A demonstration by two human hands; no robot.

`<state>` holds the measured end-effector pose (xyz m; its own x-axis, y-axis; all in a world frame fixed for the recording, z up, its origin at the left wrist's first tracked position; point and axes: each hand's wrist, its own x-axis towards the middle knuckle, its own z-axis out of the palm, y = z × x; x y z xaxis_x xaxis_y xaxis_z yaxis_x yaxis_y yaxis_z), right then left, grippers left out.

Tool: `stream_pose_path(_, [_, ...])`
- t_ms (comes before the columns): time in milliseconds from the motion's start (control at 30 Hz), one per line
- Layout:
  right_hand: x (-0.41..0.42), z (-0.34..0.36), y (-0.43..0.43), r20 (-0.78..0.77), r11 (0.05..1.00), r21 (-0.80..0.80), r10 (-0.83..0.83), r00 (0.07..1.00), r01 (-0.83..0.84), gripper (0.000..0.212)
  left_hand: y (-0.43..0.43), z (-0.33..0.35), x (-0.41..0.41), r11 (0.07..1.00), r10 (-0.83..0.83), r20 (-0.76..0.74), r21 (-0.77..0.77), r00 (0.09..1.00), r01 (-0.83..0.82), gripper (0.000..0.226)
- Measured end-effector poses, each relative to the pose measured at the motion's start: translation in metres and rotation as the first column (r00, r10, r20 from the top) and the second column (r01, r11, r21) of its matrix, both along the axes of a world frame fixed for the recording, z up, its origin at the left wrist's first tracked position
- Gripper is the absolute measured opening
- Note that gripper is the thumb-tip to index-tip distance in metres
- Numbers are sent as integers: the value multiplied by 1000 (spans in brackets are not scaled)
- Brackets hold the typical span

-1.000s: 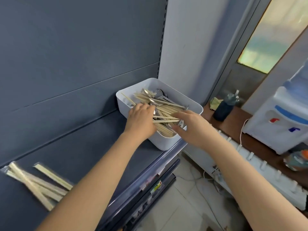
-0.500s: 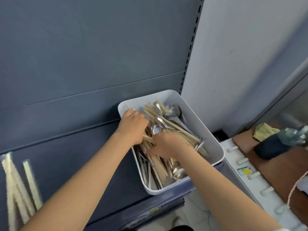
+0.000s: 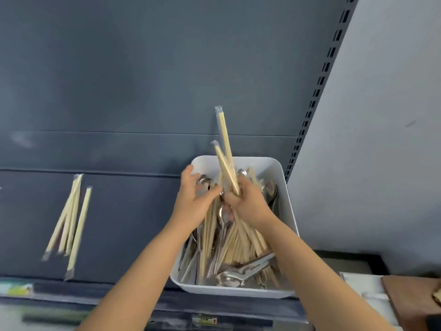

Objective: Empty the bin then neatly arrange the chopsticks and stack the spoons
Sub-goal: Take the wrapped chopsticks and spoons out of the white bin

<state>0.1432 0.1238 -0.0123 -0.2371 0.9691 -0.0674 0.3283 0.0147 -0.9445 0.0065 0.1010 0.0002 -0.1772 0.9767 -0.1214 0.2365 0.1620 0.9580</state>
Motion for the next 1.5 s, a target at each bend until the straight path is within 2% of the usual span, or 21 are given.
stream_pose_path(67, [4,15,1,-128,999,-41,-37,991,32,15,-4,4,2,995,-13,173,-98,985,30,56])
stream_pose_path(100, [5,22,1,-189,997,-74,-22,982,8,16,-6,7,3,994,-20,259,-100,966,47,47])
stream_pose_path(167, [3,37,-1,-261,986,-97,108,959,-137,16,-12,16,4,998,-37,356,-26,934,49,34])
stream_pose_path(233, [-4,52,-7,-251,954,-89,257,933,-287,27,-18,29,3,997,-34,416,71,909,5,30])
stream_pose_path(333, [-18,73,-16,-269,919,-134,326,907,-370,29,-25,48,-8,988,6,439,134,899,-72,29])
stream_pose_path(433, [-32,87,-20,-357,859,-234,360,862,-456,35,-32,65,-24,978,-16,450,193,893,-79,36])
stream_pose_path(500, [-44,92,-21,-362,813,-275,407,839,-513,42,-36,73,-36,974,-28,428,216,903,-72,42])
stream_pose_path(600, [-70,93,-19,-372,773,-318,430,823,-548,43,-42,76,-59,978,-21,397,197,917,-63,51])
stream_pose_path(667, [-92,92,-19,-415,755,-350,406,814,-555,38,-47,72,-78,981,22,364,173,931,-91,46])
stream_pose_path(733, [-116,90,-17,-413,744,-365,410,814,-560,43,-54,64,-100,981,77,350,143,934,-134,42])
stream_pose_path(800, [-140,89,-16,-336,753,-360,446,829,-551,47,-60,57,-122,974,125,380,128,916,-186,37])
stream_pose_path(967, [-219,77,-15,-222,767,-311,515,828,-561,37,-66,38,-199,946,254,383,92,888,-310,24])
stream_pose_path(1033, [-254,63,-10,-161,755,-310,557,815,-578,38,-61,22,-238,932,328,326,42,887,-360,23])
stream_pose_path(1133, [-306,34,0,33,760,-333,601,799,-558,31,-50,-8,-295,930,367,232,-90,901,-356,22])
stream_pose_path(1267, [-361,-4,17,310,816,-342,566,764,-466,31,-34,-37,-358,935,303,310,-280,901,-217,12])
stream_pose_path(1333, [-378,-19,22,455,868,-290,496,740,-403,28,-24,-46,-380,937,249,355,-322,901,-132,14])
stream_pose_path(1400, [-387,-30,26,636,915,-158,381,671,-370,38,-16,-52,-396,936,123,230,-349,965,-36,18])
stream_pose_path(1500, [-391,-36,28,709,943,-39,259,656,-330,54,-6,-59,-410,940,-116,-90,-332,989,80,15])
